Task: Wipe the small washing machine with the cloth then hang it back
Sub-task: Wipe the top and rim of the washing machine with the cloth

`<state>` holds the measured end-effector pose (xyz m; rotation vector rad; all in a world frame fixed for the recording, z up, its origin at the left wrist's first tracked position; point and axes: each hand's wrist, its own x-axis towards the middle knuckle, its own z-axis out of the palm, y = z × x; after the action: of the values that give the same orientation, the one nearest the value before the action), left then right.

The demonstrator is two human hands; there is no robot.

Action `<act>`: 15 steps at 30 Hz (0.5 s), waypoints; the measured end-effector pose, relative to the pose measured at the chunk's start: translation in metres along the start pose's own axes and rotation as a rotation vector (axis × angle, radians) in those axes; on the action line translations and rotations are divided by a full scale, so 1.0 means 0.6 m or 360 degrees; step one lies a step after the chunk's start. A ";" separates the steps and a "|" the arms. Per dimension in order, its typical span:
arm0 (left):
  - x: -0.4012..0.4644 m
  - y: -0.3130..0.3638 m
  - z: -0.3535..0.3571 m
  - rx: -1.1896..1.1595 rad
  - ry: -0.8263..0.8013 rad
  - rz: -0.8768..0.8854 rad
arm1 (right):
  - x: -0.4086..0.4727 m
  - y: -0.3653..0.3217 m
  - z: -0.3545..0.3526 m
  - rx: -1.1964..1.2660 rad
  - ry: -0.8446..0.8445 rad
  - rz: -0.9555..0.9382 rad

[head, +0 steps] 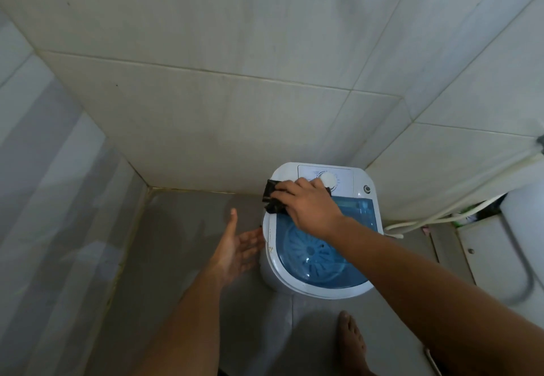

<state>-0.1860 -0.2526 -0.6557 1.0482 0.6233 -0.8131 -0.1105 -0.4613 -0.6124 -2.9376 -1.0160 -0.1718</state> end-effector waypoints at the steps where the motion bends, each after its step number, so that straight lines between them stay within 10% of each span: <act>1: -0.001 -0.001 0.001 0.0003 0.0003 0.0002 | 0.014 0.009 -0.004 -0.0047 -0.0016 0.0031; 8: -0.003 -0.004 0.010 0.0000 0.0091 0.0043 | 0.121 -0.011 -0.003 -0.0079 -0.0212 0.0583; 15: -0.008 -0.003 0.006 -0.0114 0.0163 0.0015 | -0.014 -0.077 0.017 0.0033 -0.0119 -0.0097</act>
<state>-0.1900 -0.2550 -0.6518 1.0310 0.7290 -0.7273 -0.1445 -0.4298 -0.6241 -2.9166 -1.1110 -0.0533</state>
